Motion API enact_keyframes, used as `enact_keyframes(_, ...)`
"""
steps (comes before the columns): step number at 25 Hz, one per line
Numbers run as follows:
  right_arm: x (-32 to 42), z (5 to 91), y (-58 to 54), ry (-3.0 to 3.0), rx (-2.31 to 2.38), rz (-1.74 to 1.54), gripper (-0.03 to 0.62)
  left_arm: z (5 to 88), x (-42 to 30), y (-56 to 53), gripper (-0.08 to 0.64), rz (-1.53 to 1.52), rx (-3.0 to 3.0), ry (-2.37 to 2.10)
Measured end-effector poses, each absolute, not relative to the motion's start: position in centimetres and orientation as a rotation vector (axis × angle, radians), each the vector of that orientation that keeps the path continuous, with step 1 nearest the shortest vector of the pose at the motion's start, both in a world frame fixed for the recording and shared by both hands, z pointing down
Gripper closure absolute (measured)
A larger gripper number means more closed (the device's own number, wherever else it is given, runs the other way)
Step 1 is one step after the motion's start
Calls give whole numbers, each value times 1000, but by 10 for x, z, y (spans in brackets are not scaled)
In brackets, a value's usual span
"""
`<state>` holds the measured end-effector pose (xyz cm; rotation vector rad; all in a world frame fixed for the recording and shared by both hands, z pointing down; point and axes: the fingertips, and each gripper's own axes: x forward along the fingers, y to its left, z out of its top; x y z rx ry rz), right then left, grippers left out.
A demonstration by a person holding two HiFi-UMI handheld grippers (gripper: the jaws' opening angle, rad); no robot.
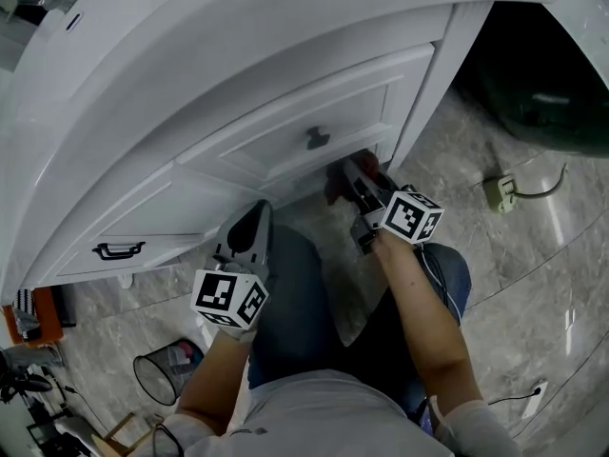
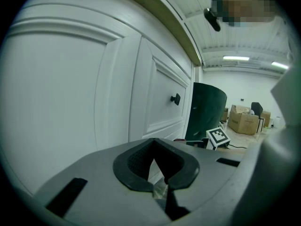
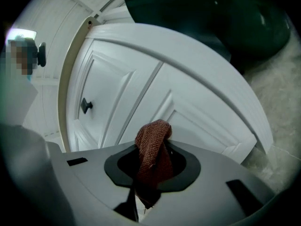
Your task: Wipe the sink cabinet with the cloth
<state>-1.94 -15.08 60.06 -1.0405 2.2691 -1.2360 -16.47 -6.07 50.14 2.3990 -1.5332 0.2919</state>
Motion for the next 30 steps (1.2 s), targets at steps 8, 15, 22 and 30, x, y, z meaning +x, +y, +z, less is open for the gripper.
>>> enact_keyframes(8, 28, 597, -168, 2127, -1152, -1186, 518, 502, -159, -61, 549, 305, 2406, -1522)
enact_keyframes(15, 26, 598, -166, 2144, -1178, -1203, 517, 499, -160, -58, 549, 296, 2408, -1529)
enact_keyframes(22, 27, 609, -168, 2163, -1198, -1231, 517, 499, -161, -59, 549, 288, 2408, -1522)
enact_keyframes(30, 29, 642, -168, 2176, -1315, -1319, 517, 496, -162, -56, 549, 280, 2416, -1532)
